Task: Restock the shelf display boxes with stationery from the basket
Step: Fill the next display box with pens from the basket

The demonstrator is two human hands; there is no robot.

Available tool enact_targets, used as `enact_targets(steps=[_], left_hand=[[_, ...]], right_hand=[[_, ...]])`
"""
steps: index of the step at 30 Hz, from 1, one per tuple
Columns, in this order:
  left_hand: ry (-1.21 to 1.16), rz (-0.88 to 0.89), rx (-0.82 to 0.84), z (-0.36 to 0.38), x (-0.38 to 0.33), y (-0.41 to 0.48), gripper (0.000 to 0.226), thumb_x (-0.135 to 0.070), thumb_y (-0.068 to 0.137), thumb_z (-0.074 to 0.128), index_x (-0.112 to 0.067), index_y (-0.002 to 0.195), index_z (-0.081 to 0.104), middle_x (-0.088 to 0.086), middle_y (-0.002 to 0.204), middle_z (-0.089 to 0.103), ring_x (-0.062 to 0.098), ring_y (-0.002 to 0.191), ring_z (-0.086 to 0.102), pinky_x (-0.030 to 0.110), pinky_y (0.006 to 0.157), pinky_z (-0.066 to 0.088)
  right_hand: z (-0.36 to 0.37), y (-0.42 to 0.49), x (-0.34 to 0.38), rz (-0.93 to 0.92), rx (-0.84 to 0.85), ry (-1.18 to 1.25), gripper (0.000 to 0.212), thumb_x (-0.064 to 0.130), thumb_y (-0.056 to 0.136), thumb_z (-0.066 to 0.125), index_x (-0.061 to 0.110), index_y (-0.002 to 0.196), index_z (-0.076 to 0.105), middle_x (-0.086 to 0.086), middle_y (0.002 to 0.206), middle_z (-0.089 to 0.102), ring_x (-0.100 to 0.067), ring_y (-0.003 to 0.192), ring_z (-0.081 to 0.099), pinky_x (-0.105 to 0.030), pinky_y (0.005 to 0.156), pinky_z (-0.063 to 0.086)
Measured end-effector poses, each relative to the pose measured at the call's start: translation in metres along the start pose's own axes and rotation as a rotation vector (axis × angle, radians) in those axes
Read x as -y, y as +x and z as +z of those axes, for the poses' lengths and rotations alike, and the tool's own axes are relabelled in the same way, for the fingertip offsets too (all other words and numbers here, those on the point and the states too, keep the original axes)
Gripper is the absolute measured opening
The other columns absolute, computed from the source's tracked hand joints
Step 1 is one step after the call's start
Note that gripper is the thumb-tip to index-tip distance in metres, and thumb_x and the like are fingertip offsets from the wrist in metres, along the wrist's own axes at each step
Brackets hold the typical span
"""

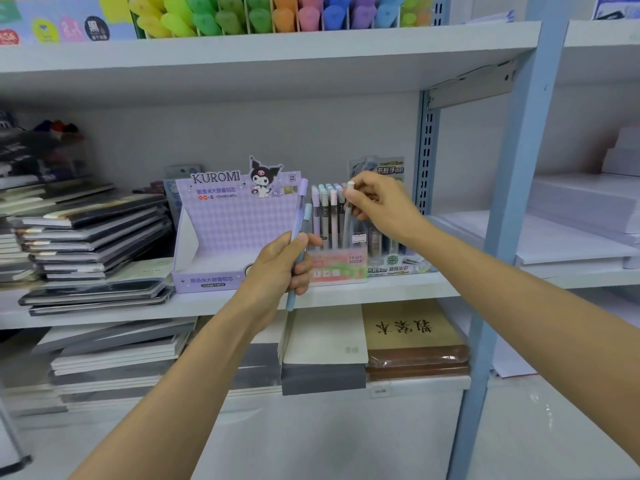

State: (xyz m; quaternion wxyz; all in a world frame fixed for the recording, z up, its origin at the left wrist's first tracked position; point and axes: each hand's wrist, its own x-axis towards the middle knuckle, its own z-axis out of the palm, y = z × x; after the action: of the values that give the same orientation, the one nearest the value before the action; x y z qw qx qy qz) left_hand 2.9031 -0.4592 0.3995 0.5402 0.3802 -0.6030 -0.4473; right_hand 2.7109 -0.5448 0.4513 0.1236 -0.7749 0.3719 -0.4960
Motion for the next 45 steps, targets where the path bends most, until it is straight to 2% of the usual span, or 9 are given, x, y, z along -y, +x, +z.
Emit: enact_targets(steps=[9,13,17,22,28,35,38,41,45], left_hand=[[0.012,0.011,-0.012,-0.001,0.000,-0.002,0.025,-0.027,0.104,0.043,-0.012,0.099,0.061,-0.007,0.057,0.036,0.008,0.047,0.031,0.019,0.046,0.033],[0.039,0.019,-0.016,-0.001,0.000,-0.003,0.024,-0.026,0.104,0.043,-0.011,0.099,0.062,-0.007,0.056,0.037,0.008,0.046,0.031,0.019,0.046,0.032],[0.100,0.040,0.000,0.005,0.001,-0.004,0.025,-0.028,0.104,0.043,-0.013,0.099,0.062,-0.009,0.056,0.038,0.008,0.047,0.031,0.020,0.047,0.033],[0.141,0.077,0.034,0.014,-0.002,-0.004,0.024,-0.031,0.102,0.046,-0.016,0.099,0.064,-0.008,0.056,0.043,0.009,0.049,0.036,0.020,0.048,0.038],[0.151,0.049,-0.014,0.007,-0.005,-0.003,0.018,-0.025,0.099,0.054,-0.016,0.093,0.068,-0.003,0.059,0.043,0.010,0.048,0.032,0.016,0.043,0.030],[0.188,0.141,-0.182,0.006,-0.009,-0.002,0.020,-0.028,0.100,0.052,-0.017,0.099,0.069,-0.012,0.091,0.068,0.004,0.064,0.056,0.015,0.047,0.040],[0.172,0.148,-0.190,0.008,-0.008,0.000,0.026,-0.028,0.102,0.048,-0.014,0.107,0.069,-0.012,0.111,0.069,0.011,0.083,0.067,0.017,0.046,0.043],[0.194,0.116,-0.163,0.010,-0.003,0.002,0.030,-0.027,0.104,0.042,-0.014,0.110,0.069,-0.023,0.089,0.072,0.034,0.090,0.066,0.024,0.046,0.042],[0.203,0.145,-0.182,0.010,0.005,0.005,0.030,-0.028,0.104,0.041,-0.019,0.106,0.069,-0.020,0.101,0.071,0.023,0.082,0.068,0.021,0.044,0.040]], right_hand=[[0.021,-0.003,-0.011,-0.030,-0.131,-0.266,0.022,0.022,0.089,0.067,0.020,0.111,0.066,-0.001,0.099,0.053,-0.014,0.093,0.047,-0.031,0.082,0.043],[0.012,-0.013,0.006,-0.030,-0.200,0.001,0.019,0.021,0.094,0.061,0.014,0.111,0.067,-0.004,0.100,0.057,-0.006,0.082,0.050,-0.017,0.075,0.044],[0.007,-0.025,0.031,0.006,-0.053,0.361,0.023,0.017,0.097,0.057,0.004,0.113,0.065,-0.004,0.079,0.060,0.001,0.058,0.051,-0.015,0.053,0.042],[0.008,-0.033,0.047,0.006,0.129,0.376,0.025,0.023,0.095,0.059,0.003,0.105,0.070,-0.020,0.073,0.050,-0.024,0.060,0.033,-0.028,0.051,0.030],[-0.015,-0.018,0.047,0.038,-0.153,0.549,0.019,0.017,0.103,0.044,0.008,0.100,0.061,-0.001,0.075,0.056,-0.006,0.057,0.050,-0.017,0.049,0.045],[-0.034,-0.007,0.033,0.029,-0.429,0.409,0.019,0.017,0.104,0.041,0.016,0.093,0.056,0.001,0.073,0.054,-0.007,0.054,0.050,-0.021,0.046,0.047],[-0.030,-0.008,0.021,0.059,-0.356,0.241,0.019,0.018,0.103,0.044,0.010,0.094,0.058,-0.002,0.073,0.058,-0.013,0.057,0.050,-0.033,0.051,0.048],[-0.019,-0.013,0.010,0.063,-0.280,0.073,0.024,0.020,0.102,0.045,0.003,0.098,0.061,-0.022,0.086,0.063,-0.030,0.062,0.051,-0.048,0.059,0.051],[-0.009,-0.017,0.004,0.044,-0.183,-0.072,0.024,0.024,0.102,0.046,0.007,0.098,0.062,-0.018,0.086,0.065,-0.039,0.071,0.060,-0.050,0.062,0.052]])
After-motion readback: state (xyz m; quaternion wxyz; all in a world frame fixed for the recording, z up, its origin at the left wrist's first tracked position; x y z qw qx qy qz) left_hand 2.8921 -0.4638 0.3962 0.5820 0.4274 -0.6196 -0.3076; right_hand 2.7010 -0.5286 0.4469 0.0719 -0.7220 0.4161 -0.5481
